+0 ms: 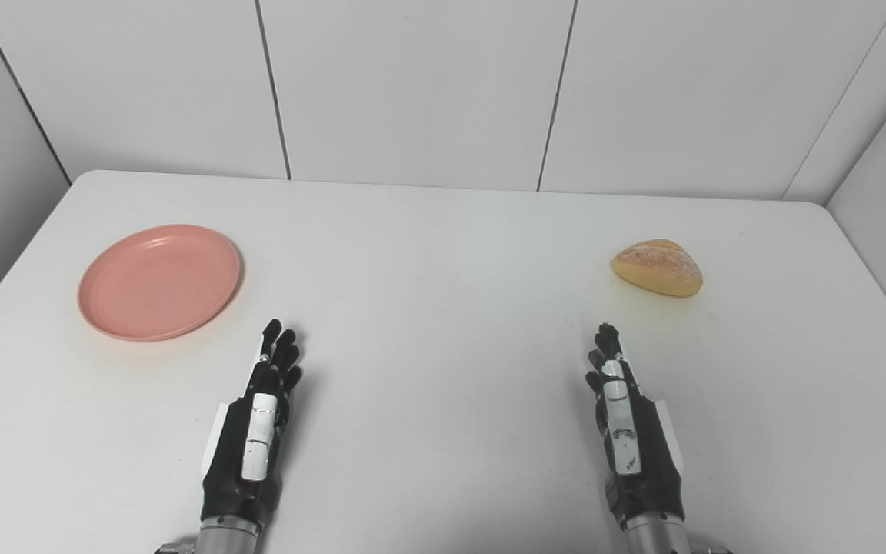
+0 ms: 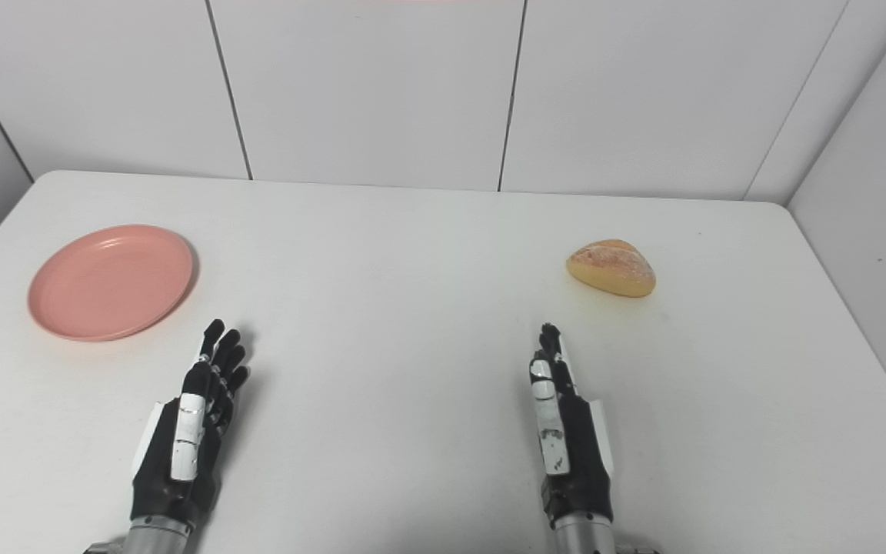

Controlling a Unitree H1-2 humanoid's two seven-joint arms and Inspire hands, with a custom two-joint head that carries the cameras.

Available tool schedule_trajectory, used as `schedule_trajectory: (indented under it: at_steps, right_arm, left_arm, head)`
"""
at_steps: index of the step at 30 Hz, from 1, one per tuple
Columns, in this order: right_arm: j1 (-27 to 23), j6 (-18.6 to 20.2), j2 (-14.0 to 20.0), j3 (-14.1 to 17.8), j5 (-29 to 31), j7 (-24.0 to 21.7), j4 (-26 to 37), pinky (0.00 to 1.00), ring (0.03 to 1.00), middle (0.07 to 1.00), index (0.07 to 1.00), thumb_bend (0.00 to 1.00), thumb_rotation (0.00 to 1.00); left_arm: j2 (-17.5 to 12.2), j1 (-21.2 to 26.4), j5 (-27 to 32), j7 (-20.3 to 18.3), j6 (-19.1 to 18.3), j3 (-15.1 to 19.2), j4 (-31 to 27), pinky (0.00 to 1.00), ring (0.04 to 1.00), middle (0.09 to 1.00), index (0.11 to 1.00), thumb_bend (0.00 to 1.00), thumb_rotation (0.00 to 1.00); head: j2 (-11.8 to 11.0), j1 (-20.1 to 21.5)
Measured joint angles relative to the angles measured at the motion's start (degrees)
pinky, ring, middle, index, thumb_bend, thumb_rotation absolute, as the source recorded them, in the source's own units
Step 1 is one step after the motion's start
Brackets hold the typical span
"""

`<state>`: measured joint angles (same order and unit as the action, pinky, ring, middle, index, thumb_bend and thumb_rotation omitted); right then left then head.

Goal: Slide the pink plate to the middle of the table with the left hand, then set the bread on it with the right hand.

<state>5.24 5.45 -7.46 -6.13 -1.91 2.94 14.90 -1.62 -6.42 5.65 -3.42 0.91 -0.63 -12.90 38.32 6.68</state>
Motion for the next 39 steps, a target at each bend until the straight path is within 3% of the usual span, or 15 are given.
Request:
schedule_trajectory:
  at_steps: [13, 39]
  right_arm:
    - [0.0, -2.2, 0.1, 0.0, 1.2, 0.0, -0.2, 1.00, 0.999, 0.992, 0.978, 0.75, 1.00]
    - [0.0, -2.3, 0.2, 0.0, 0.8, 0.0, -0.8, 1.00, 0.996, 0.987, 0.971, 0.74, 1.00]
  left_arm:
    - [0.0, 0.0, 0.0, 0.0, 0.0, 0.0, 0.0, 1.00, 1.000, 1.000, 1.000, 0.76, 0.99]
    - [0.0, 0.0, -0.1, 0.0, -0.1, -0.2, 0.0, 1.00, 1.000, 1.000, 1.000, 0.74, 0.99]
  head:
    - [-0.2, -0.1]
    - [-0.2, 0.1]
